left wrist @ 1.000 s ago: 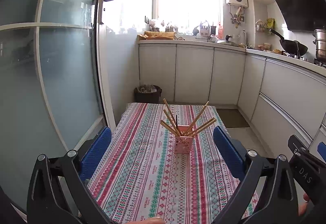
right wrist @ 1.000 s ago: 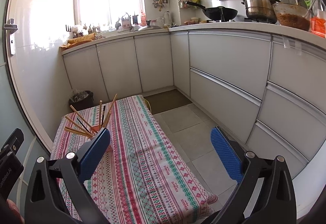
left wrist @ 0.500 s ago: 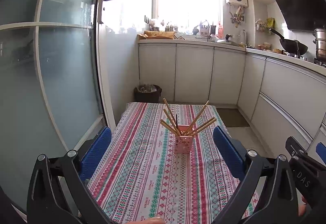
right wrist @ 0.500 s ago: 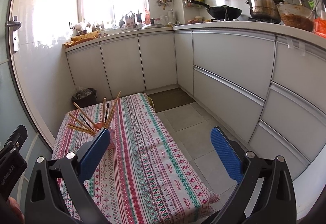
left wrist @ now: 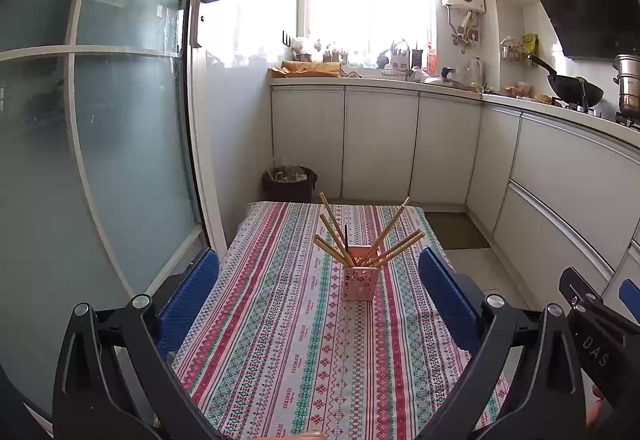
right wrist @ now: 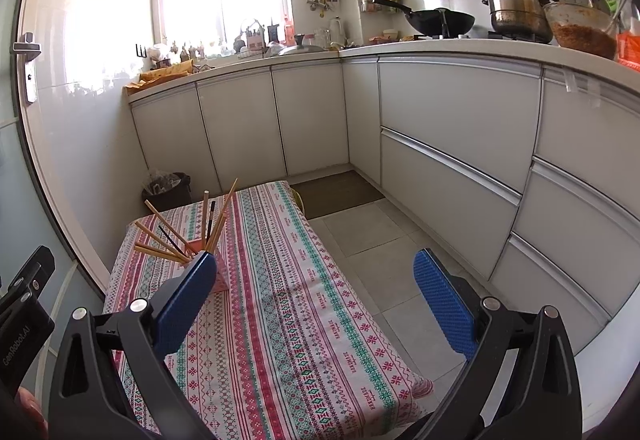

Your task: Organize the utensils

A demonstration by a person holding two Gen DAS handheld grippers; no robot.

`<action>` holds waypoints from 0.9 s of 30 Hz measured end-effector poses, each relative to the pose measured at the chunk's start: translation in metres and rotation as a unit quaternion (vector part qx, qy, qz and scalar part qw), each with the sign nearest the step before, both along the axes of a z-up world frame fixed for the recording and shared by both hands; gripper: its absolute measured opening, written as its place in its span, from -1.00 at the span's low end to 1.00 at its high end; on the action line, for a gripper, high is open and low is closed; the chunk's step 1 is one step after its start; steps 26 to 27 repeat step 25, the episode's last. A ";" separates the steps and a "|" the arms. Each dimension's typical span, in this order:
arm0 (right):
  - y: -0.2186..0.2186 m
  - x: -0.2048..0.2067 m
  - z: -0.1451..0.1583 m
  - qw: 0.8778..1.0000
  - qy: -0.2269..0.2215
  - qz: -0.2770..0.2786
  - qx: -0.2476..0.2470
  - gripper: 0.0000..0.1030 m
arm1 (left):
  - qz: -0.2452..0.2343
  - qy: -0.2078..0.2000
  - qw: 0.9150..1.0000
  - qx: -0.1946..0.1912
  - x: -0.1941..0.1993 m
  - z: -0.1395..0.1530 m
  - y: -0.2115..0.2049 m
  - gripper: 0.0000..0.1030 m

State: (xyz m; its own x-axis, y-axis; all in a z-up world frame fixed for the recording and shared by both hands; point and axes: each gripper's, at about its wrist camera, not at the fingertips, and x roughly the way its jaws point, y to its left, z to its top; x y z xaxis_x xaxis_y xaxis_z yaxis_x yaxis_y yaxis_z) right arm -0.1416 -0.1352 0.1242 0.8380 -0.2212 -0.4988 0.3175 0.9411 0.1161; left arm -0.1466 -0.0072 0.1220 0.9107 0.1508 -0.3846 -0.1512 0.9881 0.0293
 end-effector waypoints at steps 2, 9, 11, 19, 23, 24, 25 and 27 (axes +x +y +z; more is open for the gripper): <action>0.000 0.000 -0.001 1.000 0.001 0.000 0.001 0.87 | 0.000 -0.001 1.000 0.000 0.000 0.000 0.000 0.86; -0.001 0.002 -0.003 1.000 0.004 0.000 0.005 0.87 | -0.018 -0.006 1.000 0.012 0.001 -0.002 -0.005 0.86; -0.001 0.002 -0.004 1.000 0.004 -0.001 0.006 0.87 | -0.027 -0.009 1.000 0.010 0.001 -0.003 -0.006 0.85; -0.004 0.003 -0.004 1.000 0.006 -0.002 0.012 0.87 | -0.032 -0.028 0.999 0.015 -0.002 -0.001 -0.008 0.88; -0.005 0.003 -0.004 1.000 0.004 -0.002 0.015 0.87 | -0.035 -0.031 0.999 0.011 -0.002 0.001 -0.007 0.86; -0.004 0.003 -0.004 1.000 0.003 -0.001 0.015 0.87 | -0.035 -0.029 0.999 0.012 -0.002 0.001 -0.007 0.86; -0.004 0.003 -0.004 1.000 0.003 -0.001 0.014 0.87 | -0.035 -0.025 0.999 0.015 0.000 0.000 -0.008 0.86; -0.004 0.003 -0.004 1.000 0.003 -0.001 0.014 0.87 | -0.035 -0.025 0.999 0.015 0.000 0.000 -0.008 0.86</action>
